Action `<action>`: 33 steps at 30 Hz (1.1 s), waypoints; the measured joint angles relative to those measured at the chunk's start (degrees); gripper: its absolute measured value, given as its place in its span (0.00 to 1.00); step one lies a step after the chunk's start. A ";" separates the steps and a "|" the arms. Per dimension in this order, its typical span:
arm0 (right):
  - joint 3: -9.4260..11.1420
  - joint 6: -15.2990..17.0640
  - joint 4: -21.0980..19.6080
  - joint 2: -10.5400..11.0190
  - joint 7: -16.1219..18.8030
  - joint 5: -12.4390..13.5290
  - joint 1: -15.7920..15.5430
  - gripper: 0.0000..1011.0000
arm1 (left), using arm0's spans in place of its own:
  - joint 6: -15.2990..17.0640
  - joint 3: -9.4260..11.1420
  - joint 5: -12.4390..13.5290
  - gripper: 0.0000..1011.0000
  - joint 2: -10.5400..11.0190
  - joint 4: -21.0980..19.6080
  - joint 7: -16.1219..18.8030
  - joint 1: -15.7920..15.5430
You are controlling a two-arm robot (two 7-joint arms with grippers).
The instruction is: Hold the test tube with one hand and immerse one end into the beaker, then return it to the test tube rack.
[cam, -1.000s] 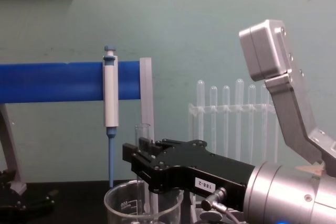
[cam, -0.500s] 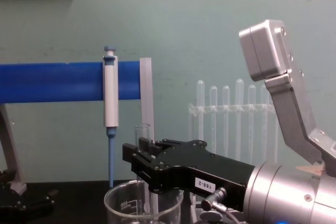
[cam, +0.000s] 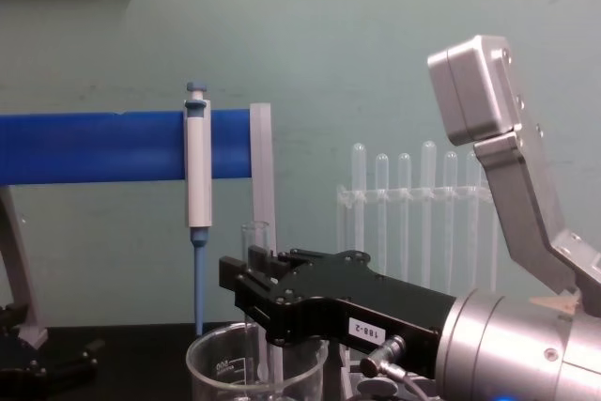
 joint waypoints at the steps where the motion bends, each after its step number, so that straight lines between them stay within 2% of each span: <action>1: 0.00 0.00 0.00 0.00 0.00 0.00 0.00 0.22 | 0.00 0.00 0.00 0.99 0.00 0.00 0.00 0.00; 33: 0.00 0.00 0.00 0.00 0.00 0.00 0.00 0.22 | 0.00 0.00 0.00 0.99 0.00 0.00 0.00 0.00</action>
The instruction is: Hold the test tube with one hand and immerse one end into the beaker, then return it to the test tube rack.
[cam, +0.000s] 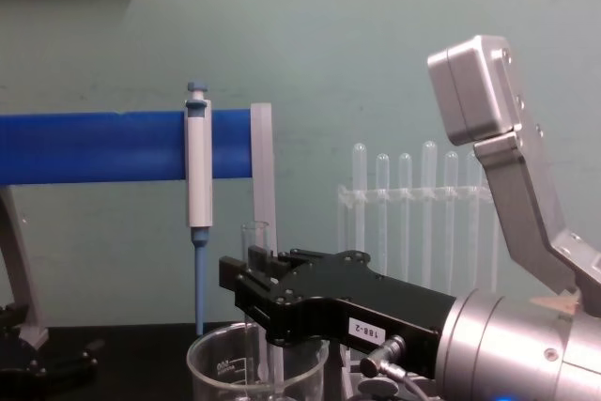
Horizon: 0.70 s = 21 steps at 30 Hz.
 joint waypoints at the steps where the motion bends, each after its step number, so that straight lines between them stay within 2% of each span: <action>1: 0.00 0.00 0.00 0.00 0.00 0.00 0.00 0.22 | 0.00 0.00 0.00 0.99 0.00 0.00 0.00 0.00; 21: 0.00 0.00 0.00 0.00 0.00 0.00 0.00 0.22 | 0.00 0.00 0.00 0.99 0.00 0.00 0.00 0.00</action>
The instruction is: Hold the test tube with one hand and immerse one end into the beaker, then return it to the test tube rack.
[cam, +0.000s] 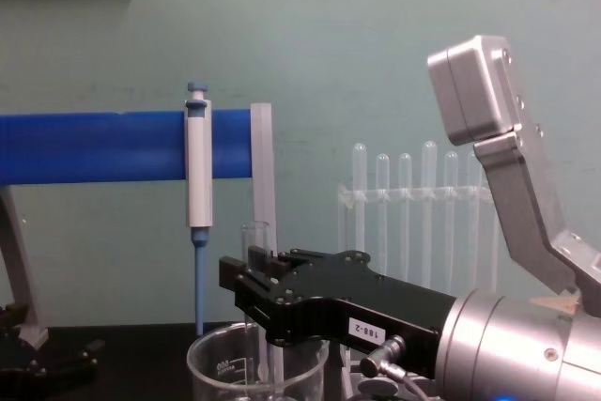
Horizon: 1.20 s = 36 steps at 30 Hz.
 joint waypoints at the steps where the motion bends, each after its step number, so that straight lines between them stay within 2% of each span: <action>1: 0.00 0.00 0.00 0.00 0.00 0.00 0.00 0.22 | 0.00 0.00 0.00 0.99 0.00 0.00 0.00 0.00; 36: 0.00 0.00 0.00 0.00 0.00 0.00 0.00 0.22 | 0.00 0.00 0.00 0.99 0.00 0.00 0.00 0.00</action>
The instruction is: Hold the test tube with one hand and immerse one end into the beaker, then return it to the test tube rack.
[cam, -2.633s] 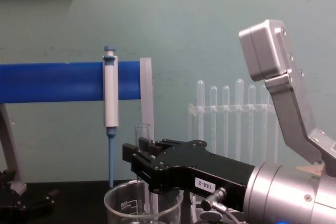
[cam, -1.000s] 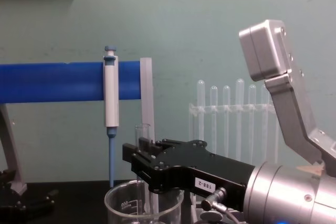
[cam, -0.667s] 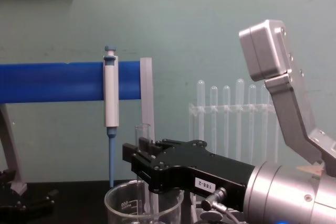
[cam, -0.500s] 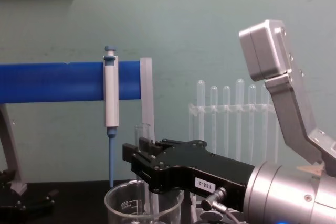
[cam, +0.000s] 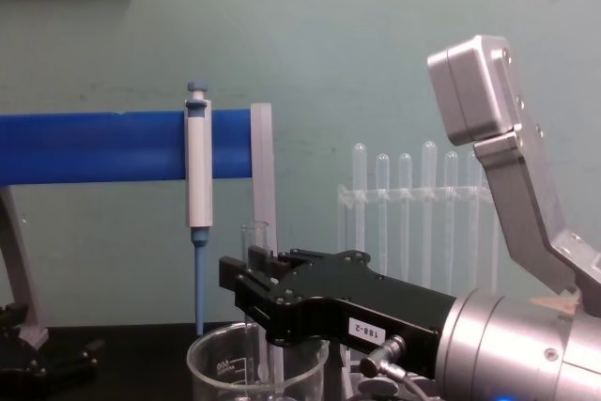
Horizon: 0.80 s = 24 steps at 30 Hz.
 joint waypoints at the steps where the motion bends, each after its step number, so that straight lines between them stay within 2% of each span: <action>1: 0.00 0.00 0.00 0.00 0.00 0.00 0.00 0.22 | 0.00 0.00 0.00 0.99 0.00 0.00 0.00 0.00; 24: 0.00 0.00 0.00 0.00 0.00 0.00 0.00 0.22 | 0.00 0.00 0.00 0.99 0.00 0.00 0.00 0.00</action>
